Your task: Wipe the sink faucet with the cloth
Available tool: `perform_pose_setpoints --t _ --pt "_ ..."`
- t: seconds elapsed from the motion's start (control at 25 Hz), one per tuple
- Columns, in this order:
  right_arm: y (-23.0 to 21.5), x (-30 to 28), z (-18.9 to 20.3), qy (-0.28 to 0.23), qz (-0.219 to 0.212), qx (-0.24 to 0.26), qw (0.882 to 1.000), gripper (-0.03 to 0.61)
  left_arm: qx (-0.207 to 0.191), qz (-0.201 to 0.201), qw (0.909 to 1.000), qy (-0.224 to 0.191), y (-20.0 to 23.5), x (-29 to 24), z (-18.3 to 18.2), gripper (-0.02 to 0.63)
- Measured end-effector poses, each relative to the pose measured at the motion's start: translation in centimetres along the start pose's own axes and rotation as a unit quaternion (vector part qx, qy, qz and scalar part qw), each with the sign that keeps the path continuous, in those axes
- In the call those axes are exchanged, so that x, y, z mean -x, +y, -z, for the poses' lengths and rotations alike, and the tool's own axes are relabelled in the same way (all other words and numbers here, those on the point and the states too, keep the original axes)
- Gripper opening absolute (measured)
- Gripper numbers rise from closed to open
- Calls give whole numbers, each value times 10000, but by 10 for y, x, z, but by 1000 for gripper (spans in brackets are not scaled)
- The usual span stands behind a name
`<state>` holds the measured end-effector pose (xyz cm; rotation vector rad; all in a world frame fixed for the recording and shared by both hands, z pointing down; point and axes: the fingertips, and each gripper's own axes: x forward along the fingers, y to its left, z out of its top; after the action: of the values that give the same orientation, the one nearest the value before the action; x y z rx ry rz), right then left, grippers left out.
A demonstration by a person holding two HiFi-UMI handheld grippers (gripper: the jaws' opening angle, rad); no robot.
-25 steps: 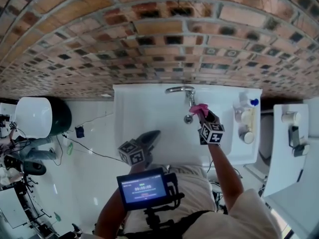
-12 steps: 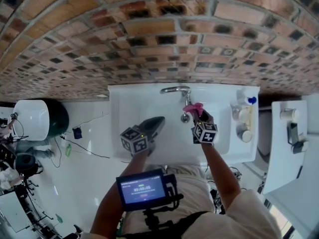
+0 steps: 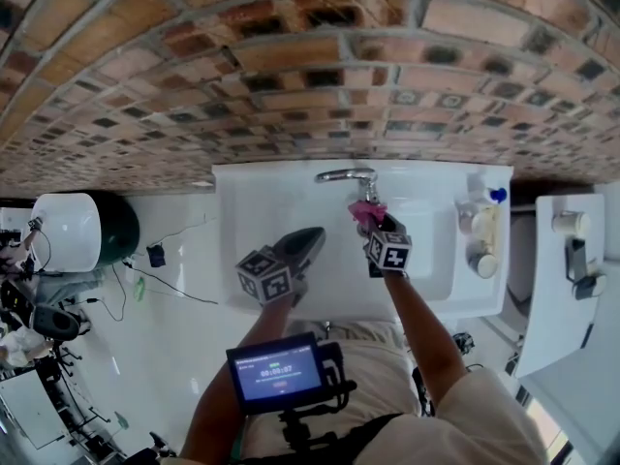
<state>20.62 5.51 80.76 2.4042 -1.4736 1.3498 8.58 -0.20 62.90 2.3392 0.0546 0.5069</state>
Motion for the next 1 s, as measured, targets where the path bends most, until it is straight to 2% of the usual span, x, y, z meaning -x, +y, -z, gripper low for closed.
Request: perform_pose_setpoints --t 0.2,0.36,0.64,0.84,1.0 --pt "-3 -16 8 351 -122 375 9986 109 35 -78 10000 -32 2 4 4 6" --pt "-9 -24 20 605 -156 473 9969 109 24 -159 9999 31 4 8 9 6" --pt "-22 -39 25 981 -48 753 9923 109 67 -209 9994 -282 1 14 7 6" --pt "-25 -57 34 1339 -32 569 9894 110 173 -393 9978 -511 0 31 16 6" --pt "-36 -64 33 1428 72 458 9887 109 294 -474 9960 -693 2 36 22 6"
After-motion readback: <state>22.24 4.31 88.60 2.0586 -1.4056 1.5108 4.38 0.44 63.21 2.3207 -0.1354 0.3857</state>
